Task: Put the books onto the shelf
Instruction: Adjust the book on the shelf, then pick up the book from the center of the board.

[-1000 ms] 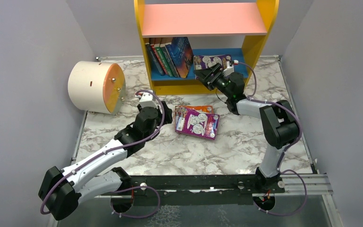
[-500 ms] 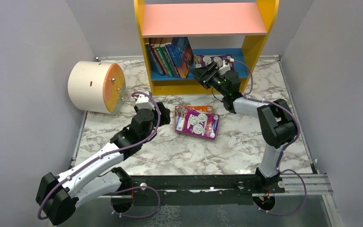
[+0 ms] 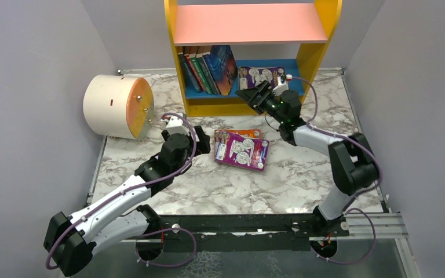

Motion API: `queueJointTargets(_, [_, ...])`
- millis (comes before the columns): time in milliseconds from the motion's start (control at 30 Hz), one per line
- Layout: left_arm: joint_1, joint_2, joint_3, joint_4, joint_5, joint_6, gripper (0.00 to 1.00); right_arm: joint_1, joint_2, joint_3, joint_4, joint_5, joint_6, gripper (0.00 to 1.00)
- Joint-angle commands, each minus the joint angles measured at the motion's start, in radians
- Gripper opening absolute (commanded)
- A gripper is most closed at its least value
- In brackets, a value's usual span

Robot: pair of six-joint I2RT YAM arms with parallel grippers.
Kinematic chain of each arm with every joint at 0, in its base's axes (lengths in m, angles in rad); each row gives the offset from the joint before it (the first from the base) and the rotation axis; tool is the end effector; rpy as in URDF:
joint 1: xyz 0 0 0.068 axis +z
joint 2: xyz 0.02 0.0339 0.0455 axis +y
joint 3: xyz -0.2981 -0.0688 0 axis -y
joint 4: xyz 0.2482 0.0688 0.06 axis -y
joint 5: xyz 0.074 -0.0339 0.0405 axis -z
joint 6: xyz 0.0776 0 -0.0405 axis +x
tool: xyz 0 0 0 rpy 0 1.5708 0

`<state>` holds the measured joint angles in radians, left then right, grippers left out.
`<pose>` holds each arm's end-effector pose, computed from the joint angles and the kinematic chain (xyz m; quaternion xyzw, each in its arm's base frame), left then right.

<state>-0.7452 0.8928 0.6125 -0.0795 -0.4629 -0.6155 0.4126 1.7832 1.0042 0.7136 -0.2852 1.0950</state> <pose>0.1869 -0.1253 0.2842 -0.0784 0.8071 -0.2019 0.5493 0.4033 0.2004 0.2635 0.1502 0.7133 0.5387 0.4224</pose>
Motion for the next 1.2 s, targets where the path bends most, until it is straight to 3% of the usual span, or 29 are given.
queueJointTargets(0, [0.008,0.020,0.024,0.018,0.026,-0.004,0.83,0.008,-0.286,-0.094,-0.213,0.056,-0.181,0.84])
queueJointTargets(100, [0.010,0.081,0.026,0.075,0.115,-0.014,0.83,0.008,-0.463,-0.160,-0.451,0.106,-0.313,0.86])
queueJointTargets(167, [0.012,0.131,0.021,0.127,0.169,-0.033,0.84,0.008,-0.570,-0.236,-0.540,0.128,-0.360,0.94])
queueJointTargets(233, [0.015,0.185,0.004,0.191,0.221,-0.052,0.85,0.008,-0.666,-0.320,-0.576,0.127,-0.387,1.00])
queueJointTargets(400, [0.017,0.316,-0.003,0.299,0.265,-0.057,0.86,0.005,-0.828,-0.551,-0.530,0.034,-0.334,1.00])
queueJointTargets(567, [0.017,0.385,0.008,0.351,0.281,-0.046,0.87,0.005,-0.903,-0.725,-0.479,0.061,-0.277,0.94])
queueJointTargets(800, [0.017,0.489,0.038,0.373,0.335,-0.050,0.87,0.005,-0.958,-0.739,-0.601,0.125,-0.326,0.94])
queueJointTargets(933, [0.017,0.554,0.060,0.372,0.366,-0.070,0.87,0.005,-0.942,-0.796,-0.550,0.100,-0.292,1.00])
queueJointTargets(1167, [0.016,0.608,0.084,0.380,0.392,-0.085,0.87,0.005,-0.902,-0.870,-0.423,0.060,-0.238,1.00])
